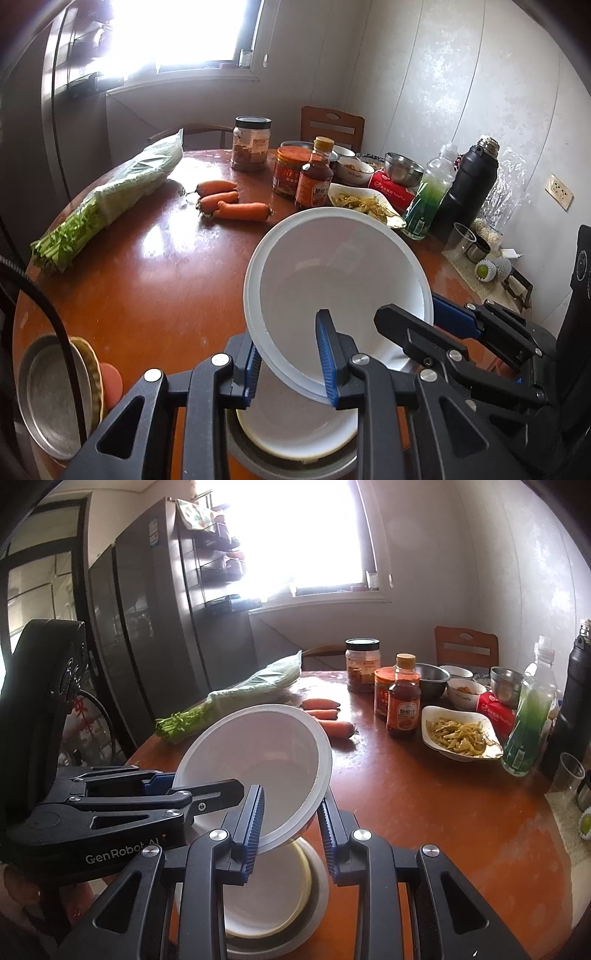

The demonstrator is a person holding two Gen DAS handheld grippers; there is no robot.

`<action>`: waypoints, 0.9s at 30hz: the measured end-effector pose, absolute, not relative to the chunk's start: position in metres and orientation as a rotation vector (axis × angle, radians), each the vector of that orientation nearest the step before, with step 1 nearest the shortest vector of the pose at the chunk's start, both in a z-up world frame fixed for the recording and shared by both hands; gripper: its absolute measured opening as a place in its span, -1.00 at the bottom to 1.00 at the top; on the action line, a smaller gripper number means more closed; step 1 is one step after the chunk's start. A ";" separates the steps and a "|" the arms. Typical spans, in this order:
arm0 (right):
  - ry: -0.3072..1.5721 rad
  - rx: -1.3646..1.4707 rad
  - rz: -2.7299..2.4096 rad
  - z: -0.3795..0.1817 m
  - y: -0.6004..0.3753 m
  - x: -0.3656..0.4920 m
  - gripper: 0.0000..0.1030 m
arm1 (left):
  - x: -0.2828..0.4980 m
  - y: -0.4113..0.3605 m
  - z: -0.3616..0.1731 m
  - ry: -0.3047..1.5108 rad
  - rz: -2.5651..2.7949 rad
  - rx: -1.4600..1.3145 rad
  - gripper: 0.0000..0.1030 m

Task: Organize plates and bowls
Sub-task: 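Carry the white bowl with both grippers over the yellow bowl, then lower the white bowl into the yellow bowl with both grippers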

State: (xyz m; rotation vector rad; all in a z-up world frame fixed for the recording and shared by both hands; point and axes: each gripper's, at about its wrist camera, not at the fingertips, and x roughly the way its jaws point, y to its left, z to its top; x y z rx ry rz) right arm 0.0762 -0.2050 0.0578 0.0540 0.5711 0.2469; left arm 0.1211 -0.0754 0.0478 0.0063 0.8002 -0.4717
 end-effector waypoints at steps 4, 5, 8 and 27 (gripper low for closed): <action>0.583 0.044 0.250 0.050 -0.200 0.068 -0.39 | 0.114 -0.070 0.037 0.814 -0.466 0.001 -0.46; 0.588 0.042 0.252 0.047 -0.199 0.066 -0.39 | 0.113 -0.070 0.035 0.816 -0.464 0.001 -0.46; 0.597 0.032 0.259 0.040 -0.195 0.061 -0.39 | 0.106 -0.067 0.028 0.818 -0.460 -0.002 -0.46; 0.631 0.021 0.298 0.011 -0.196 0.037 -0.39 | 0.074 -0.069 0.000 0.830 -0.417 0.031 -0.45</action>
